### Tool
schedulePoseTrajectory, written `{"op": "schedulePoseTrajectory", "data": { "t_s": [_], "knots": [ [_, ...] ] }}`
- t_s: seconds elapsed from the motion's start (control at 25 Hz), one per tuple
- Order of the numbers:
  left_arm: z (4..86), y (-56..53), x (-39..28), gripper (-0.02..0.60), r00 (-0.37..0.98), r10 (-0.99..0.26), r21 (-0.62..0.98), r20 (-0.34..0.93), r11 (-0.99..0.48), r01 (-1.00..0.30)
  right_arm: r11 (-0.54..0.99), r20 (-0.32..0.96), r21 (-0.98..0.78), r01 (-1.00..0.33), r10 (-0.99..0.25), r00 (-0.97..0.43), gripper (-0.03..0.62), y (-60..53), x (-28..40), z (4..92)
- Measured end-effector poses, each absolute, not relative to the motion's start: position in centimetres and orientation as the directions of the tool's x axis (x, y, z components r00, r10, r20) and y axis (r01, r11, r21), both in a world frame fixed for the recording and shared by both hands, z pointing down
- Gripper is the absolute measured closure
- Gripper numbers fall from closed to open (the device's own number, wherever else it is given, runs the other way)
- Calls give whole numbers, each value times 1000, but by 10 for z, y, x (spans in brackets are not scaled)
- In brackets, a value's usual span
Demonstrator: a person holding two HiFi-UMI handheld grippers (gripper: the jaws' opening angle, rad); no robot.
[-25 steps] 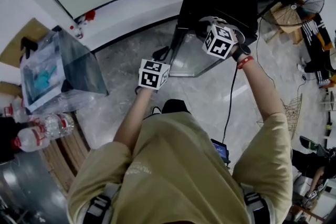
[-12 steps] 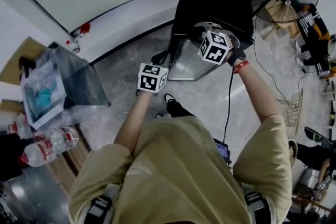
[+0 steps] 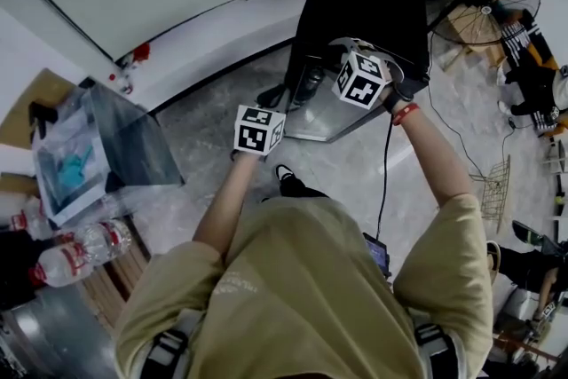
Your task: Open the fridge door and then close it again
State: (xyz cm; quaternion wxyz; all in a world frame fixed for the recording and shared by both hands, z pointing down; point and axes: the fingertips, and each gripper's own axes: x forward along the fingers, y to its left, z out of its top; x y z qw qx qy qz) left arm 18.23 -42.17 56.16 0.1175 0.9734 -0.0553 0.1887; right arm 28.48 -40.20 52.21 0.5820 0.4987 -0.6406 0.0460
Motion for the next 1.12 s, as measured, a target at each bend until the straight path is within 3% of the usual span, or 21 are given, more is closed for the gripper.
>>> {"op": "schedulePoseTrajectory", "data": {
  "t_s": [0.84,1.12],
  "knots": [
    [570,-436,201,532,919,-49,213,391,-967,-142,391,755,588,-708,-580,306,370,-426,326,527],
    [570,-442,207,532,920,-58,214,388,-965,-151,393,758,578,-715,-583,293,365,-427,328,527]
  ]
}}
